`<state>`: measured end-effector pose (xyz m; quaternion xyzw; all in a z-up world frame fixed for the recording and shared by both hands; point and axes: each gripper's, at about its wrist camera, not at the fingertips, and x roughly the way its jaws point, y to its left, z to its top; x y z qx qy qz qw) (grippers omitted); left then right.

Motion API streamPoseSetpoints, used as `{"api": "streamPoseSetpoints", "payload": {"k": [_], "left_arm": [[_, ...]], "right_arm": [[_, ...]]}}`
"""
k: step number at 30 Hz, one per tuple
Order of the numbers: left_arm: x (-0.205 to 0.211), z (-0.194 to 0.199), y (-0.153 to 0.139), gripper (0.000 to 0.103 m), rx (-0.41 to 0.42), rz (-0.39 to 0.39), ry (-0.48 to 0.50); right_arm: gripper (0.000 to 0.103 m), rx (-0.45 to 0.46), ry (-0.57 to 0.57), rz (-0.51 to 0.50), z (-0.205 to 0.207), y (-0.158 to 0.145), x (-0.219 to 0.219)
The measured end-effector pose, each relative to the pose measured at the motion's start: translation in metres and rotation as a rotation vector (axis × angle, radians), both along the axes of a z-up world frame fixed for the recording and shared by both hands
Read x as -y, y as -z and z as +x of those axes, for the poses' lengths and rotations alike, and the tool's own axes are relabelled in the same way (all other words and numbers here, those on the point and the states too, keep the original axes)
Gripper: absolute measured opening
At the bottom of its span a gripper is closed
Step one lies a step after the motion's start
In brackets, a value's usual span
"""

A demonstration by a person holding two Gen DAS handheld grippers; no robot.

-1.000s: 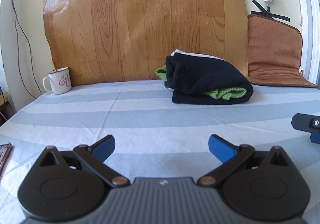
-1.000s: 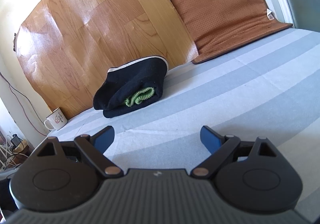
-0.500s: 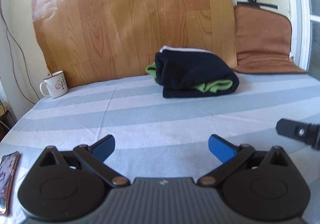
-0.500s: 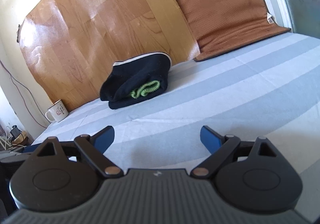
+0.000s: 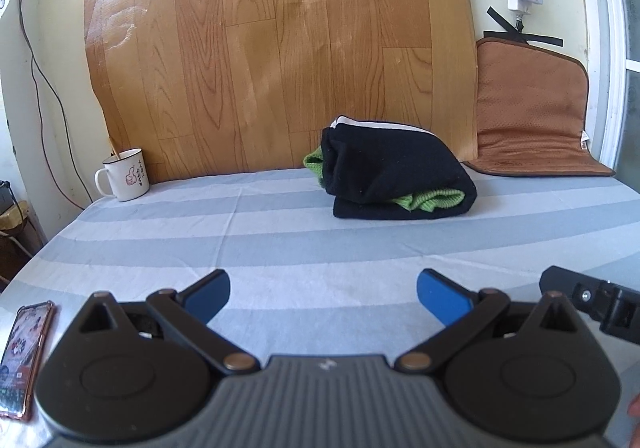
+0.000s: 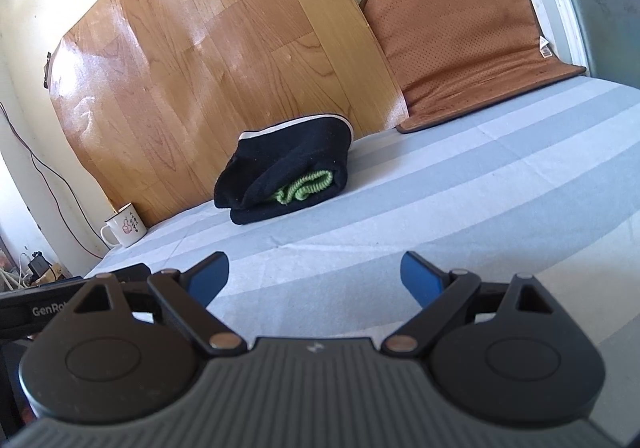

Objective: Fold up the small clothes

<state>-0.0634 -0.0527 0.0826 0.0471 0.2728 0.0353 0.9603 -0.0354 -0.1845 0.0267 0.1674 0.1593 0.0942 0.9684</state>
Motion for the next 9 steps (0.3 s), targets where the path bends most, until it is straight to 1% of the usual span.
{"api": "streamPoseSetpoints", "payload": {"k": [5, 9], "left_arm": [[0.0002, -0.0004, 0.0026, 0.103, 0.006, -0.001, 0.006], [-0.0012, 0.0008, 0.0033, 0.103, -0.005, -0.024, 0.021]], "right_arm": [[0.094, 0.0, 0.001, 0.0, -0.0004, 0.0005, -0.0009], [0.094, 0.006, -0.009, -0.011, -0.0001, -0.0008, -0.0028]]}}
